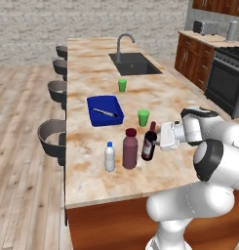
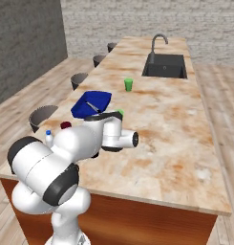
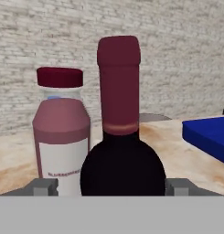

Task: Place the drinks on the dining counter in a tight cluster.

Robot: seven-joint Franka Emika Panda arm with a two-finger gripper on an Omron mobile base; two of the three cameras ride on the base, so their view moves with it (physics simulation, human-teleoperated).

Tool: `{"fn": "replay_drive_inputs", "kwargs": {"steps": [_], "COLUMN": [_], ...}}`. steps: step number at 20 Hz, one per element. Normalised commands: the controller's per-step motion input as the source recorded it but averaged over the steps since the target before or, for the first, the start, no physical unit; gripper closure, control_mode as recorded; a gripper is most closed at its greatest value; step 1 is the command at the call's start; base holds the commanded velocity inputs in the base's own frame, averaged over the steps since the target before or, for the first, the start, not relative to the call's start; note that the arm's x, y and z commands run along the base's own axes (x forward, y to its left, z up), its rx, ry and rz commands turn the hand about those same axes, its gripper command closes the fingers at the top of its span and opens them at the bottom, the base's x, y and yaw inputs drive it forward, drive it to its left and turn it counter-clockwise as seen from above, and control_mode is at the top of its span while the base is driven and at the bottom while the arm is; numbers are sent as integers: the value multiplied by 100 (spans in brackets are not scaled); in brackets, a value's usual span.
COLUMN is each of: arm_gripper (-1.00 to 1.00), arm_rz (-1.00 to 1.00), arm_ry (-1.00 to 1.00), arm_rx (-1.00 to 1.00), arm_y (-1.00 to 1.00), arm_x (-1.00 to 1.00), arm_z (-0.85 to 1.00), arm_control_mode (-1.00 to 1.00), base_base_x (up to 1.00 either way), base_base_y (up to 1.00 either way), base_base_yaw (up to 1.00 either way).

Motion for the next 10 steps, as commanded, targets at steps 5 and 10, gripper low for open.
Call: {"fn": "replay_drive_inputs", "kwargs": {"steps": [5, 10], "arm_gripper": [-100, -100], "arm_rz": [0, -1], "arm_ry": [0, 0], "arm_rx": [0, 0], "arm_y": [-1, -20], "arm_x": [0, 0], "arm_z": [0, 0], "arm_control_mode": [-100, -100], "base_base_x": [0, 0], "base_base_y": [0, 0], "base_base_yaw": [0, 0]}}
